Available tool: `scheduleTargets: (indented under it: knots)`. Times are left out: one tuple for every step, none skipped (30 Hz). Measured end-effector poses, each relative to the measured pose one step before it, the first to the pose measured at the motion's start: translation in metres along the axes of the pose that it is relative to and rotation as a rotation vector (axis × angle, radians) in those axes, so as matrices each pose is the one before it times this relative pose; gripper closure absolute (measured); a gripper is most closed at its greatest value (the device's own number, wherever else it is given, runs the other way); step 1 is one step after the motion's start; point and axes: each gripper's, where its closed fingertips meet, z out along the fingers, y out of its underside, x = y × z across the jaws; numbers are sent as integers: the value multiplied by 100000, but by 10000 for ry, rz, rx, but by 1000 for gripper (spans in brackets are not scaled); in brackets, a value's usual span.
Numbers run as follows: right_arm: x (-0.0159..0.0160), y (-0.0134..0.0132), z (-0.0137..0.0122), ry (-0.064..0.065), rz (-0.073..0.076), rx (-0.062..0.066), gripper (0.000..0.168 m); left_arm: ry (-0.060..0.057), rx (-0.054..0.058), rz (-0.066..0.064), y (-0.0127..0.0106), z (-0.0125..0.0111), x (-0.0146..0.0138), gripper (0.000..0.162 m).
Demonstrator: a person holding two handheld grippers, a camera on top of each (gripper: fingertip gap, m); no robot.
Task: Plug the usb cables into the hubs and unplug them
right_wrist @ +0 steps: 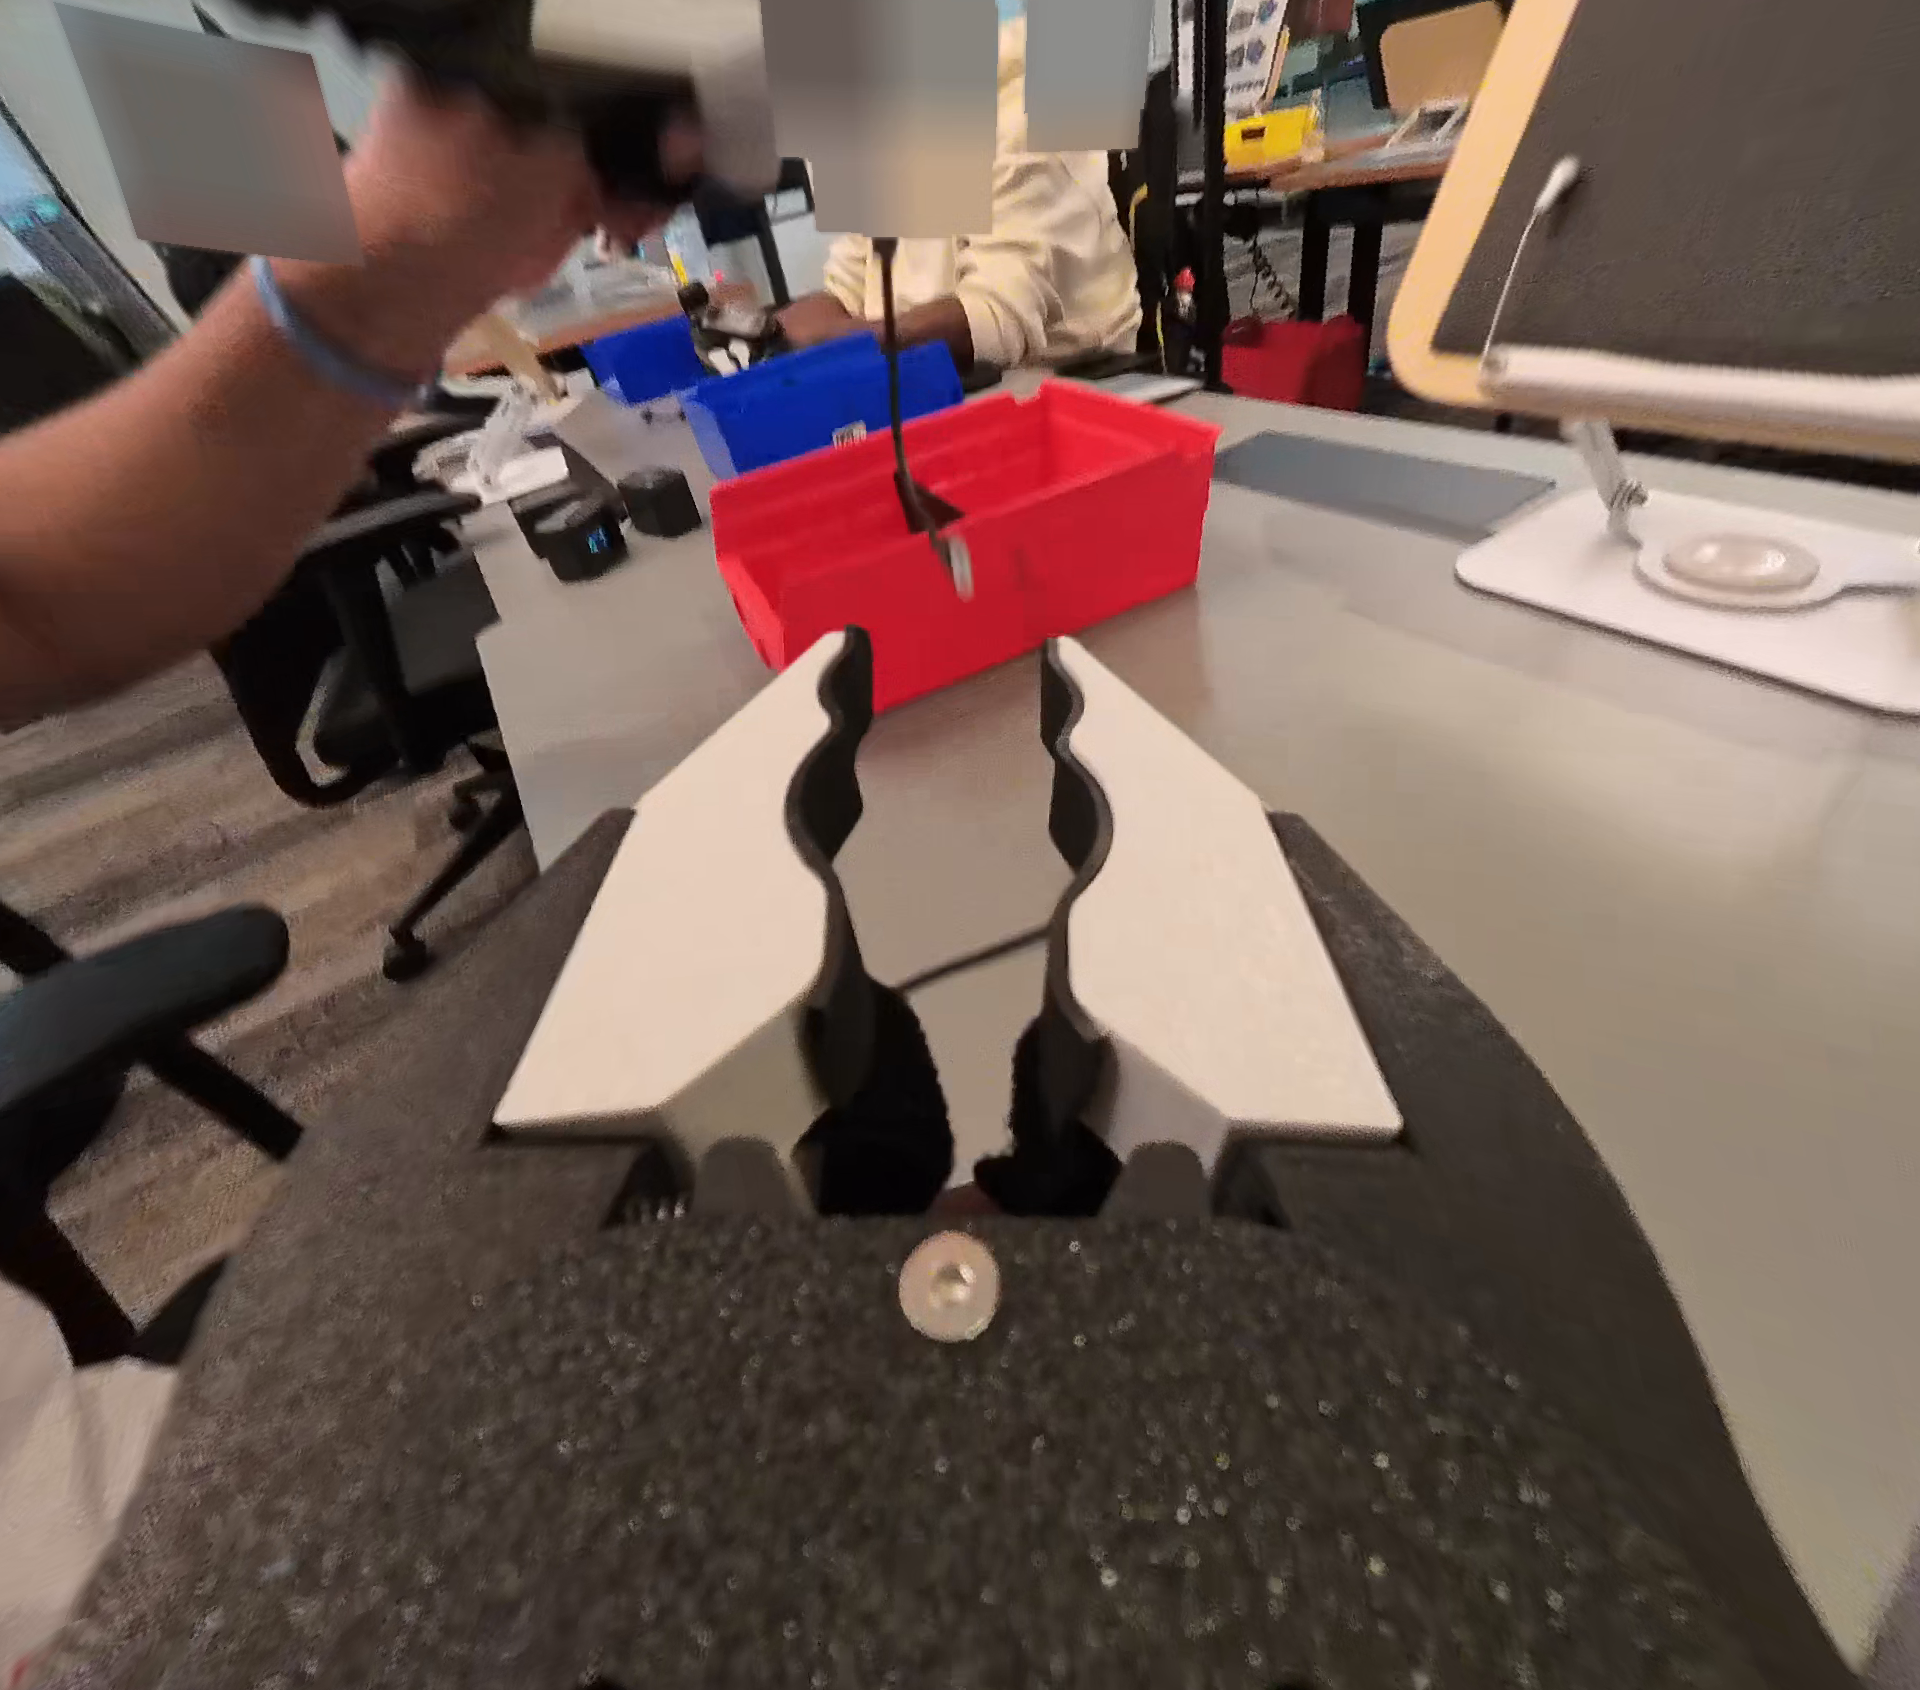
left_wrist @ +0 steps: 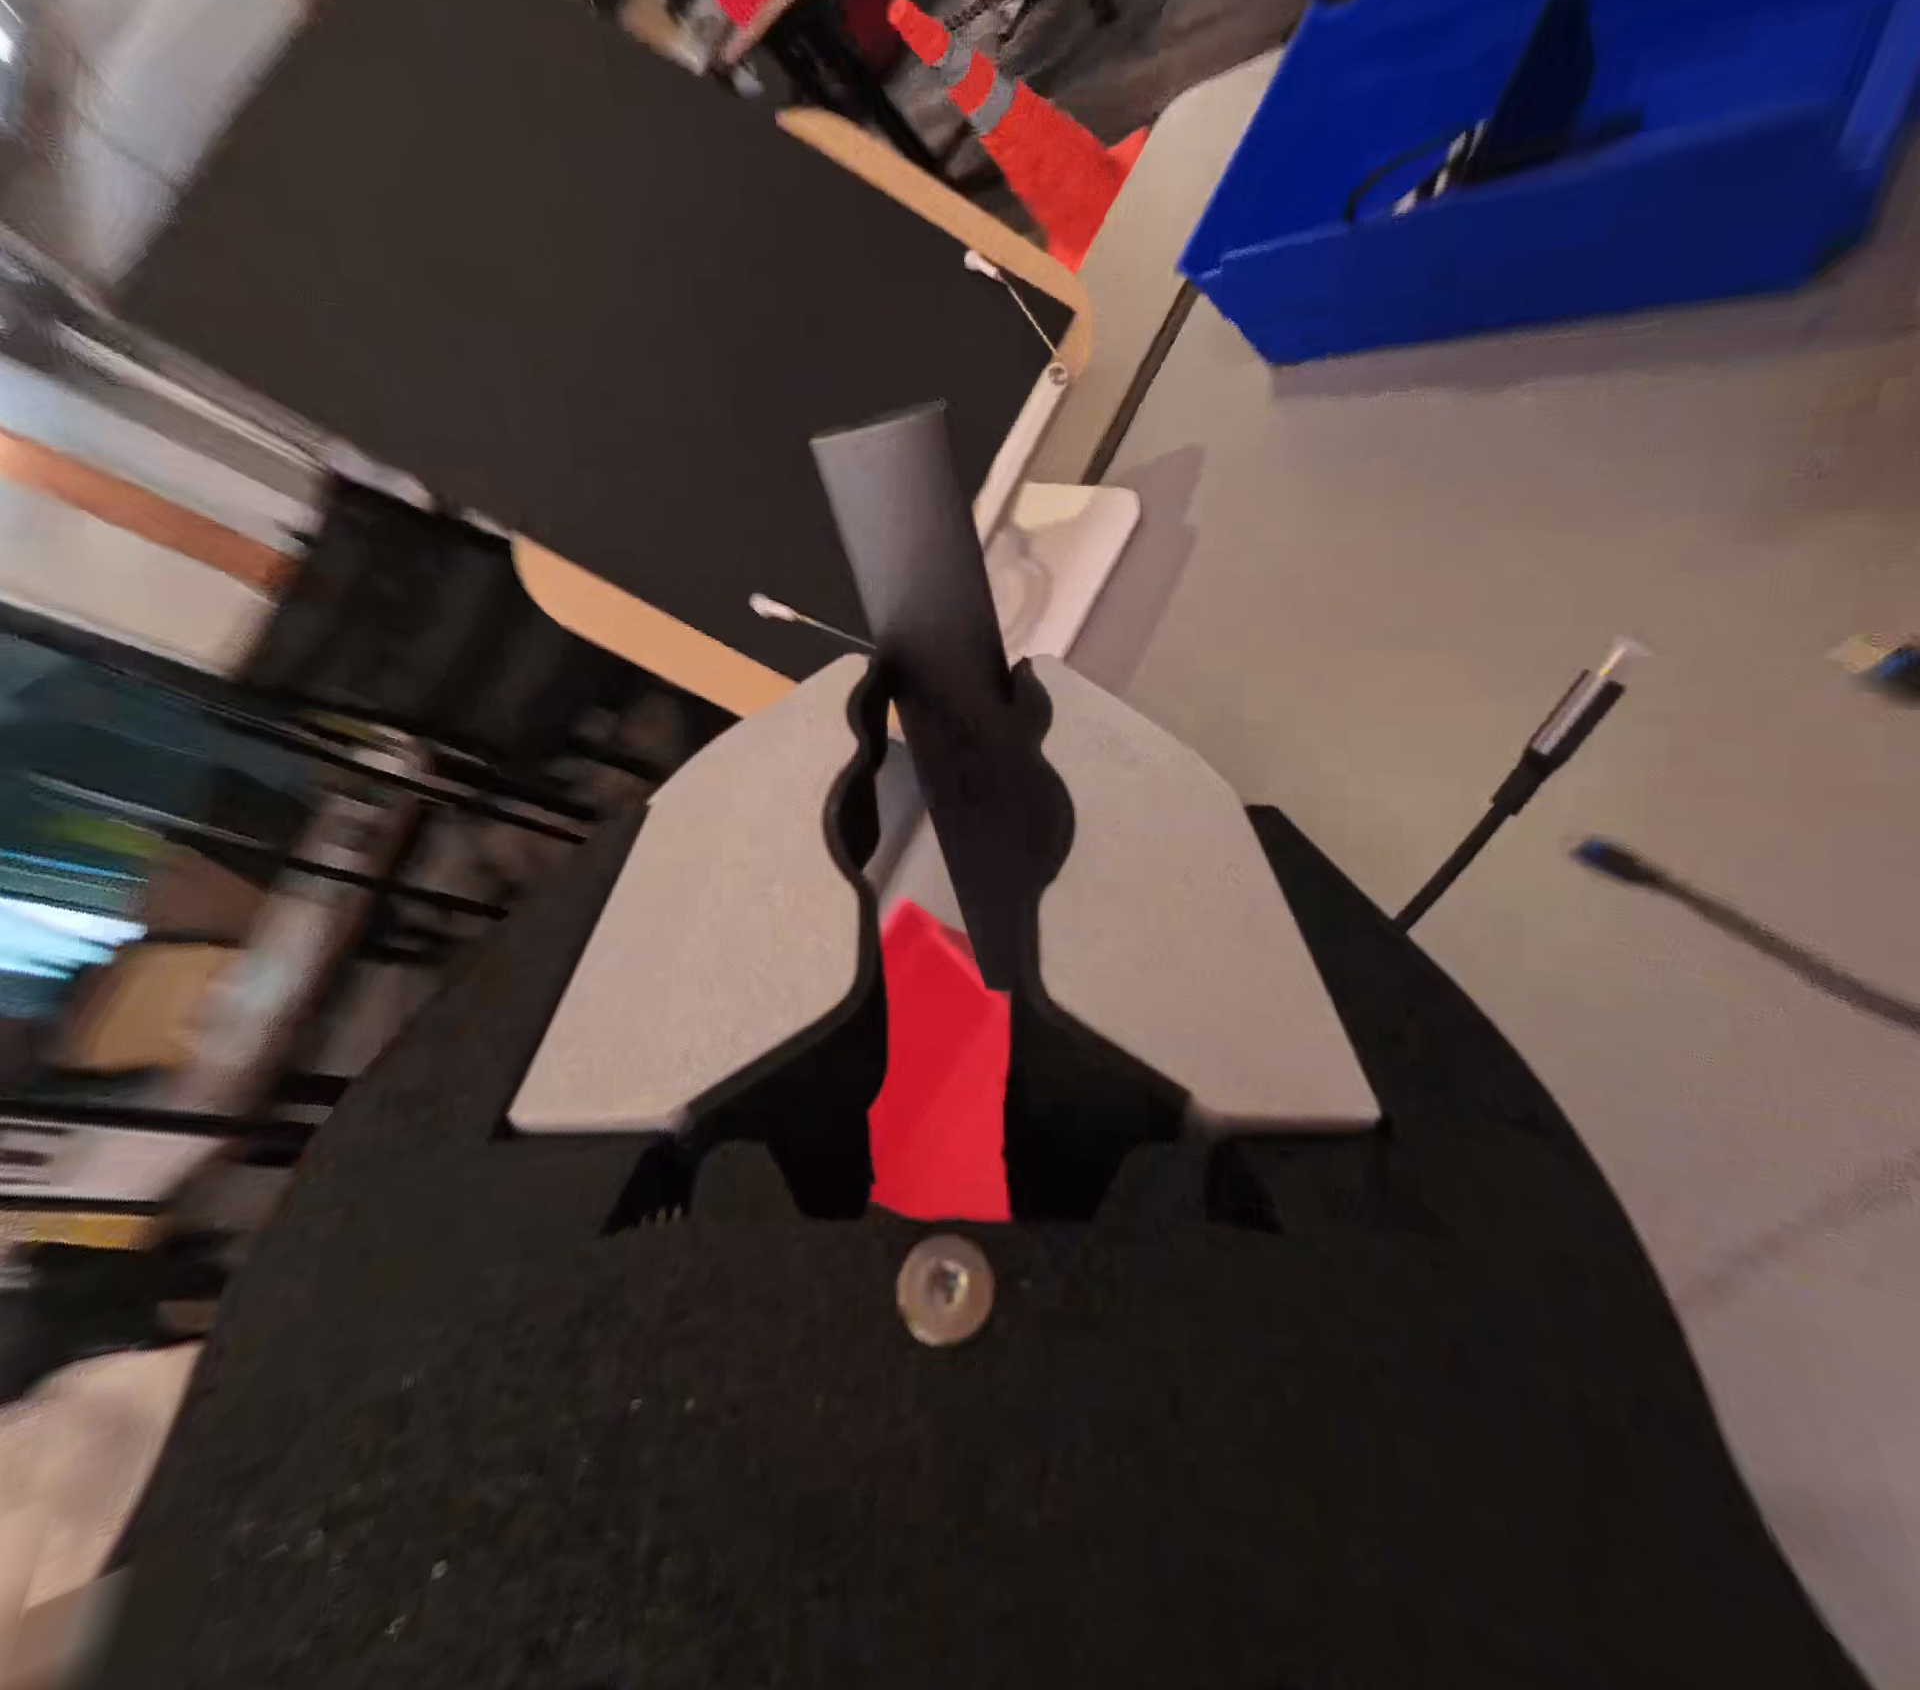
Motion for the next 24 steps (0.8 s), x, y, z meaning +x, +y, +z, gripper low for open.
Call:
scheduleTargets:
  knots:
    - [122,-1425,395,57,61,154,137,-393,-159,1337,-718,156,1602,139]
    - [100,-1206,405,41,72,107,135,-371,-136,1280,-836,194,1561,139]
    - [-94,-956,418,-88,75,53,133,-335,-8,1115,-1066,162,1496,139]
    - [-162,-772,353,-130,51,66,131,-254,74,891,-1195,162,1440,139]
    - [-154,-486,257,-131,-36,32,130,-115,48,667,-1122,185,1413,139]
    - [56,-62,154,-20,-96,-104,130,1,44,513,-1022,221,1355,139]
    - [246,240,52,98,-114,-185,130,15,56,385,-914,240,1150,139]
    - [88,328,-47,44,-118,-119,131,-37,86,305,-819,214,874,139]
    - [-82,572,-58,-48,-127,-196,133,-41,47,233,-668,204,674,139]
    - [-14,837,4,3,-124,-346,136,-83,80,151,-623,143,441,139]
    - [35,858,27,61,-167,-357,137,-93,114,147,-583,89,292,139]
    - [-11,668,25,71,-220,-225,139,-16,12,154,-386,114,292,139]
    - [59,346,-52,147,-268,-48,147,-9,11,116,-341,97,235,139]
    - [193,66,-156,248,-281,141,160,-38,90,56,-415,41,173,139]
    - [-3,139,-159,30,-251,89,160,-7,70,-34,-305,31,166,139]
    - [-20,383,-116,-113,14,-100,160,92,48,-160,-151,42,261,139]
    - [-126,222,-140,-261,169,-11,160,174,91,-369,-91,-22,349,139]
    - [-17,64,-208,-226,115,112,160,149,167,-684,-75,-179,201,139]
    - [278,186,-260,-74,-22,59,160,138,214,-979,-1,-335,-12,137]
    - [490,300,-305,15,-70,11,160,286,159,-1237,166,-454,33,136]
    - [585,322,-329,13,112,12,160,413,150,-1515,197,-540,179,131]
    - [543,209,-355,-18,228,89,160,569,266,-1745,90,-581,479,128]
    - [561,-2,-375,15,264,219,160,793,406,-1841,25,-532,938,129]
    - [449,-155,-349,-14,300,274,160,897,456,-1779,174,-330,1186,131]
